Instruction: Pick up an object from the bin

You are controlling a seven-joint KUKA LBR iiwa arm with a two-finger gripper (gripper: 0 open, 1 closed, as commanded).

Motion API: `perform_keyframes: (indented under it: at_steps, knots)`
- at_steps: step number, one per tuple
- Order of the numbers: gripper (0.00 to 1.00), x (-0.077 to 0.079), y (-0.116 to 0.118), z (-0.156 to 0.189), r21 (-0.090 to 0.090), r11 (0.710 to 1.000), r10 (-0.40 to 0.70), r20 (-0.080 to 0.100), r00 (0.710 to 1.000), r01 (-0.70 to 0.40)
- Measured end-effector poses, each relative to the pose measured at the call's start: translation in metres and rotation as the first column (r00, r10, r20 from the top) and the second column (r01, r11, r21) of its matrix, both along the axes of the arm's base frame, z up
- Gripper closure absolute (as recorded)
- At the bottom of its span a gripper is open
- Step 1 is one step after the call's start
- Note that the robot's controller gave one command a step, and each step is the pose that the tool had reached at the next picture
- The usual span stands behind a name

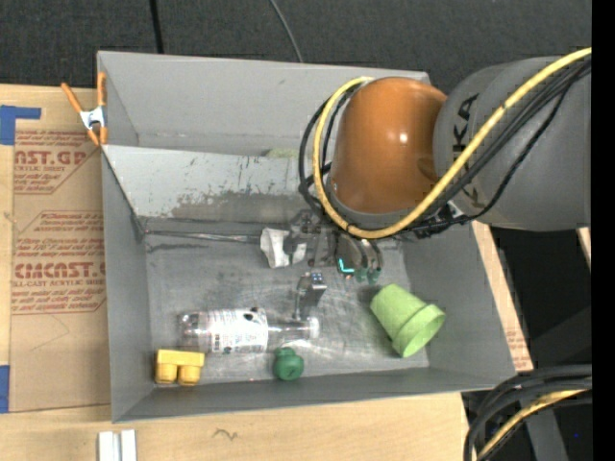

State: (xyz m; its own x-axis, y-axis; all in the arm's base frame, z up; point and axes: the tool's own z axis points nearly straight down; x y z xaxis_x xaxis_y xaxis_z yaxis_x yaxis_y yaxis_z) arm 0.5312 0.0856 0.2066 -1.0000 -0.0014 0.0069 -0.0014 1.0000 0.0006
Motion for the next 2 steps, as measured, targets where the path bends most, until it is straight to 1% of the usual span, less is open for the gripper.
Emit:
perform_keyframes:
  at_steps: [1,2]
  knots:
    - [0.0,0.002,-0.001,0.004,0.001,1.0,-0.001,0.008,1.0,0.001]
    - [0.0,-0.017,0.033,-0.061,0.0,0.996,0.085,0.012,0.996,-0.085]
